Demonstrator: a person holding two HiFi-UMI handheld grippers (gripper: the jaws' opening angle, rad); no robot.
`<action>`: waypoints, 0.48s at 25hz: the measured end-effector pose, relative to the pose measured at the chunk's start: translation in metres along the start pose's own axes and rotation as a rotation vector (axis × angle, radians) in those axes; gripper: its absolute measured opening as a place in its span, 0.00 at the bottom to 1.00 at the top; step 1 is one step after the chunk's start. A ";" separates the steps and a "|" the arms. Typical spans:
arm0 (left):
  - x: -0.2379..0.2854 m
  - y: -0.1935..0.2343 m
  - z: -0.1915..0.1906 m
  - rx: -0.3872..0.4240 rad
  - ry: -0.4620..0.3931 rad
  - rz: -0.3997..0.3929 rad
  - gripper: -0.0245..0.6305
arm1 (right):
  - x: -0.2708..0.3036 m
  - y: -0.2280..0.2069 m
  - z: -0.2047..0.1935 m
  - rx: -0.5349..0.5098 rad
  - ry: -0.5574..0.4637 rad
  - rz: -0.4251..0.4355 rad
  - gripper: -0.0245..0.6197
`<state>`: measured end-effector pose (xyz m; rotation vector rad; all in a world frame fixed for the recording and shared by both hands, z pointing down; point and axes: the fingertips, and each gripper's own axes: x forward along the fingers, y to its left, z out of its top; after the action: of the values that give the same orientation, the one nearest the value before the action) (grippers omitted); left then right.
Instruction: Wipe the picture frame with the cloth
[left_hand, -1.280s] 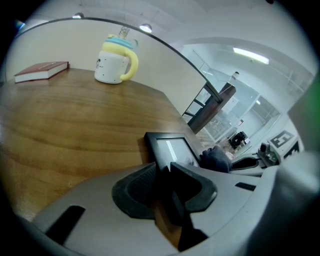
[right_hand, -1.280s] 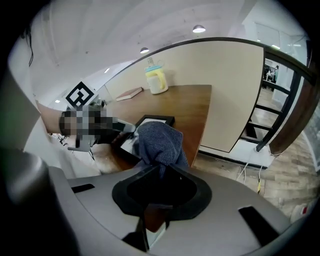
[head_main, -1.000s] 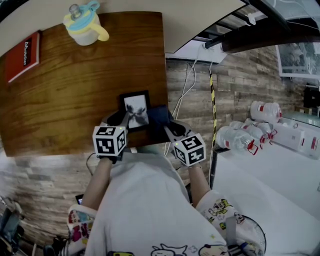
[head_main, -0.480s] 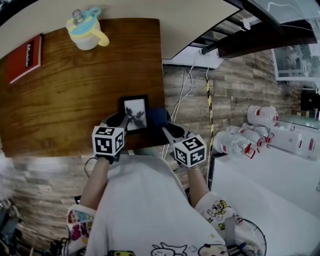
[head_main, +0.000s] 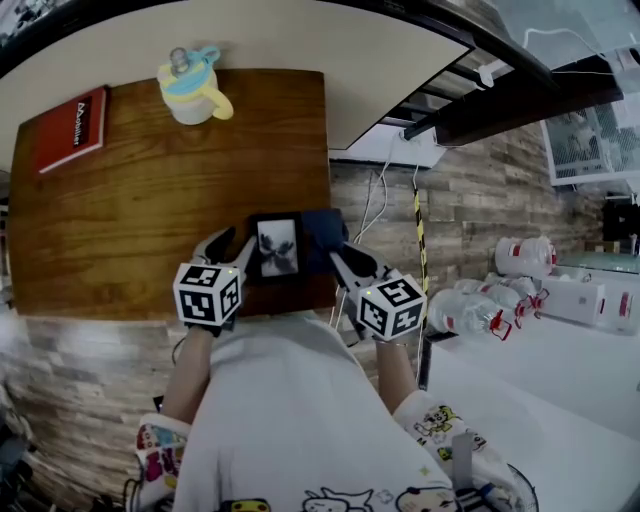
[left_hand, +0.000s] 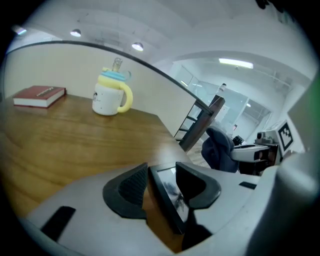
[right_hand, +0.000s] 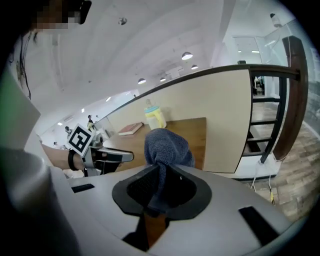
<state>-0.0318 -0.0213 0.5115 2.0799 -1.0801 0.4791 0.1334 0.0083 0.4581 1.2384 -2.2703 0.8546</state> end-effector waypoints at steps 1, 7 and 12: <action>-0.005 -0.001 0.008 0.013 -0.021 0.003 0.27 | 0.000 0.003 0.009 -0.012 -0.016 0.007 0.11; -0.035 -0.012 0.058 0.059 -0.149 -0.002 0.29 | -0.003 0.020 0.059 -0.081 -0.106 0.041 0.11; -0.062 -0.019 0.096 0.122 -0.249 0.021 0.31 | -0.008 0.029 0.091 -0.128 -0.165 0.049 0.11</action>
<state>-0.0530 -0.0523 0.4014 2.2819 -1.2435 0.3077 0.1070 -0.0378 0.3780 1.2411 -2.4515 0.6334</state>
